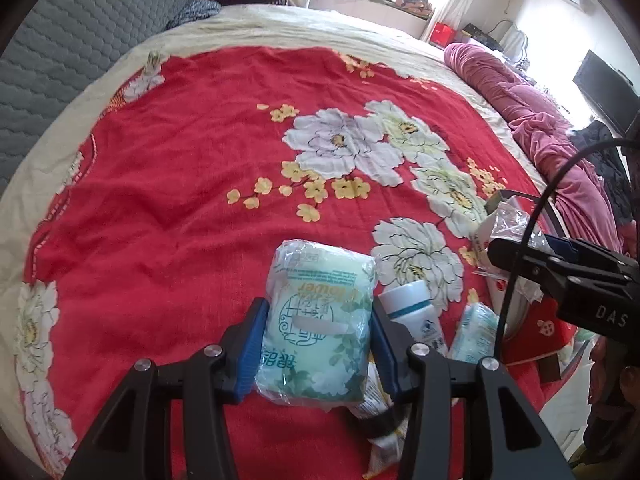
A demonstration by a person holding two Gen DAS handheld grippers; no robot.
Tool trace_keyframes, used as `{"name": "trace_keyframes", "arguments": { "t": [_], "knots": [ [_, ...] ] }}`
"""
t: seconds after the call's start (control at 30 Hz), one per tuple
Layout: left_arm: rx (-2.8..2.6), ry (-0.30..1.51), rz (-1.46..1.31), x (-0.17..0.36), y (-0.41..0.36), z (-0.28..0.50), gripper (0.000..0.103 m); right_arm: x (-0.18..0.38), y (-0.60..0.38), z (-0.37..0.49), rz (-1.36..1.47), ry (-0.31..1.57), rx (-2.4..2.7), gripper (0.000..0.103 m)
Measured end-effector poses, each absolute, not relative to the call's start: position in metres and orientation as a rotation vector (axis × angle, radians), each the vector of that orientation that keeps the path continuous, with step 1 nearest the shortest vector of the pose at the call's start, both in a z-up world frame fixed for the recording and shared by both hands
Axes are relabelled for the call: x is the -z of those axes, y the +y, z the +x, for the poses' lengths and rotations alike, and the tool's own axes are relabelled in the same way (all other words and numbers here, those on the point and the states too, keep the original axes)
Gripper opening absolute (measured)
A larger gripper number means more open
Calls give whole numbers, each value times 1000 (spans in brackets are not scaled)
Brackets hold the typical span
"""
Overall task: Organize soft objects
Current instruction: 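Carry the wipes packet and clear bag with both tools over the tray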
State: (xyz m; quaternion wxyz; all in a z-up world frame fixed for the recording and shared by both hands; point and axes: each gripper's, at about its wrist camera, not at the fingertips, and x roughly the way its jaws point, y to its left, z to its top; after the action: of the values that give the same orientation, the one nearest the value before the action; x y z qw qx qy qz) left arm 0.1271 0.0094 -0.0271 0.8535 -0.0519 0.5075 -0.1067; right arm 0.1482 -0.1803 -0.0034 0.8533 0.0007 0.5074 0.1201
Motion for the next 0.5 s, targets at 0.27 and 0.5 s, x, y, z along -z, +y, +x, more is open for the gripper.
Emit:
{"name": "trace_keyframes", "arguments": {
  "t": [0.27, 0.5],
  "knots": [
    [215, 1047, -102, 4, 2, 108, 49, -19, -188, 127, -3, 1039, -242, 65],
    [217, 1011, -72, -23, -9, 90, 49, -41, -198, 105, 3, 1008, -237, 65]
  ]
}}
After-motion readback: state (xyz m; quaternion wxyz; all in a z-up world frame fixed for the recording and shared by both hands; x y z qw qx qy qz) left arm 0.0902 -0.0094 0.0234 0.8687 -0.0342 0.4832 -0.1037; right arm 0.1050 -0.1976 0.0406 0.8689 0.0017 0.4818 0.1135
